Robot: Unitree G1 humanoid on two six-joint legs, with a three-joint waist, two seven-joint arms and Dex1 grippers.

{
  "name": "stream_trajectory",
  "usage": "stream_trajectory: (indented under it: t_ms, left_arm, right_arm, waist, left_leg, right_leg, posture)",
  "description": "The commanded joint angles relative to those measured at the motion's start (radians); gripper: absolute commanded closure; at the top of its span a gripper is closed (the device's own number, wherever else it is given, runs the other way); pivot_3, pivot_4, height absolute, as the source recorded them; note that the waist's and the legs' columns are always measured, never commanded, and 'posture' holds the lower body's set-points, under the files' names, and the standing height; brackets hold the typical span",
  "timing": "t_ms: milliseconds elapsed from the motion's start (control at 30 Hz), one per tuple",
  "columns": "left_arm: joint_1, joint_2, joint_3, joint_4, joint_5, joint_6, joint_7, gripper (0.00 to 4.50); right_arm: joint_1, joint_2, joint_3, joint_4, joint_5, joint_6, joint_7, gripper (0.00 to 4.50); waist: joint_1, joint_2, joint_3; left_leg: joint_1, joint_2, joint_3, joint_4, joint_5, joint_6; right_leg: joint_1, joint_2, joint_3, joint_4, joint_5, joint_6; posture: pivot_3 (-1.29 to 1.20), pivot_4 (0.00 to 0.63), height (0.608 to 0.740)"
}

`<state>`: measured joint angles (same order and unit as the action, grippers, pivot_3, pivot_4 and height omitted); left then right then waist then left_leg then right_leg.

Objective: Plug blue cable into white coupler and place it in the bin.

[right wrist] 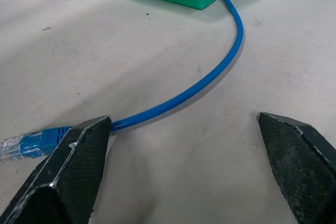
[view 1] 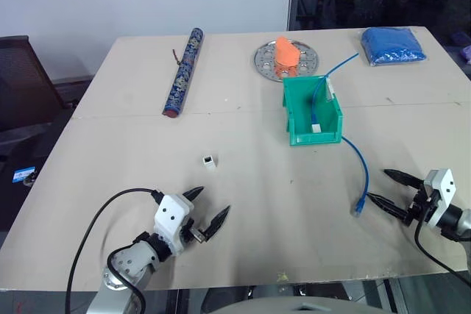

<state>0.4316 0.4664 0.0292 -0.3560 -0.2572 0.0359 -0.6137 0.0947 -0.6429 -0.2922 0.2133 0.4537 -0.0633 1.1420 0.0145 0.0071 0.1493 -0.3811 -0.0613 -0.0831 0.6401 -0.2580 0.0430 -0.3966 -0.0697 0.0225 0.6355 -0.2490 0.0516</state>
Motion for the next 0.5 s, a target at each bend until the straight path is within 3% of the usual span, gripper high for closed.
stream_trajectory:
  t_ms: [33, 500]
  left_arm:
    - [0.02, 0.012, -0.005, 0.014, -0.011, 0.006, -0.032, 0.0]
    - [-0.02, 0.006, -0.015, 0.092, -0.021, -0.035, -0.084, 0.0]
  right_arm:
    - [0.021, -0.015, -0.037, -0.017, 0.015, -0.025, 0.012, 0.12]
    - [0.066, -0.025, -0.067, -0.023, 0.03, -0.039, 0.017, 0.12]
  waist:
    - [0.0, 0.0, 0.0]
    - [0.004, 0.001, 0.0]
  left_leg:
    - [0.0, 0.0, 0.0, 0.0, 0.0, 0.0]
    - [0.0, 0.0, 0.0, 0.001, 0.0, 0.0]
  right_leg:
    - [0.0, 0.0, 0.0, 0.0, 0.0, 0.0]
    - [0.001, -0.001, -0.002, 0.0, 0.0, 0.0]
  posture:
    - [0.0, 0.15, 0.74]
    - [0.0, 0.15, 0.74]
